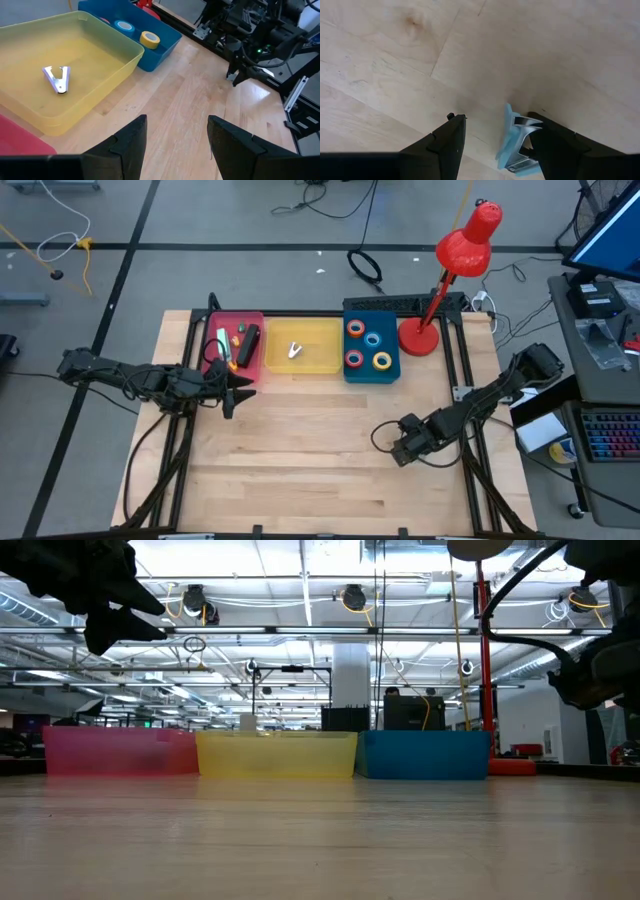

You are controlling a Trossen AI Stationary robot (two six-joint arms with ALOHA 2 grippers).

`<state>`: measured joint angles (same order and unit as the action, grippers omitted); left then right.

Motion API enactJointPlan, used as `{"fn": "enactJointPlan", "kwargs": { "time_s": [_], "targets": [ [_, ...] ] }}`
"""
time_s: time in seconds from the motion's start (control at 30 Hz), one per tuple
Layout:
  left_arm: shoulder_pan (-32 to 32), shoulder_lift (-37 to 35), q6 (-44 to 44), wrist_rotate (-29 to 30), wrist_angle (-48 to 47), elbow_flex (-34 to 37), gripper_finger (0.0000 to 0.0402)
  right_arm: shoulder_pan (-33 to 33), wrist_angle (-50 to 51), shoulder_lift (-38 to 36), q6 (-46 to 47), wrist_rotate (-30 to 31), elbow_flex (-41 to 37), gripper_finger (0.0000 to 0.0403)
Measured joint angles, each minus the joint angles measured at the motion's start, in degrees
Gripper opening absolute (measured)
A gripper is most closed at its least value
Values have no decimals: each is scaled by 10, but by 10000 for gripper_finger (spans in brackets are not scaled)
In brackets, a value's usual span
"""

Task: Pick and place Stapler, Stapler remover, tape
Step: Put the light blue stapler remover into the yellow bin

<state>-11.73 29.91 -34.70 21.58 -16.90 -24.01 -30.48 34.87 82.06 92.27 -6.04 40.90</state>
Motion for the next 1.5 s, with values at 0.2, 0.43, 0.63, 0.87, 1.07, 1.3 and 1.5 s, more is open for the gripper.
{"fn": "enactJointPlan", "kwargs": {
  "time_s": [0.2, 0.43, 0.63, 0.87, 1.07, 1.3, 1.5],
  "targets": [
    [0, 0, 0, 0, 0, 0, 207, 0, 2, 1, 0, 1, 0, 206],
    [0, 0, -1, 0, 0, 0, 207, 0, 3, 0, 12, 2, -1, 193],
    [0, 0, -1, 0, -2, 0, 207, 2, 9, -3, 14, 1, -3, 128],
    [0, 0, -1, -1, -19, 0, 207, 14, -23, -19, 9, 7, -3, 41],
    [0, 0, -5, -27, -25, 0, 207, 48, -176, -54, -38, 67, -3, 41],
    [0, 0, 24, -37, -31, 0, 207, 135, -450, -90, -168, 136, -2, 41],
    [0, -8, 57, -69, -23, 0, 207, 217, -496, -89, -319, 138, 41, 41]
  ]
}}
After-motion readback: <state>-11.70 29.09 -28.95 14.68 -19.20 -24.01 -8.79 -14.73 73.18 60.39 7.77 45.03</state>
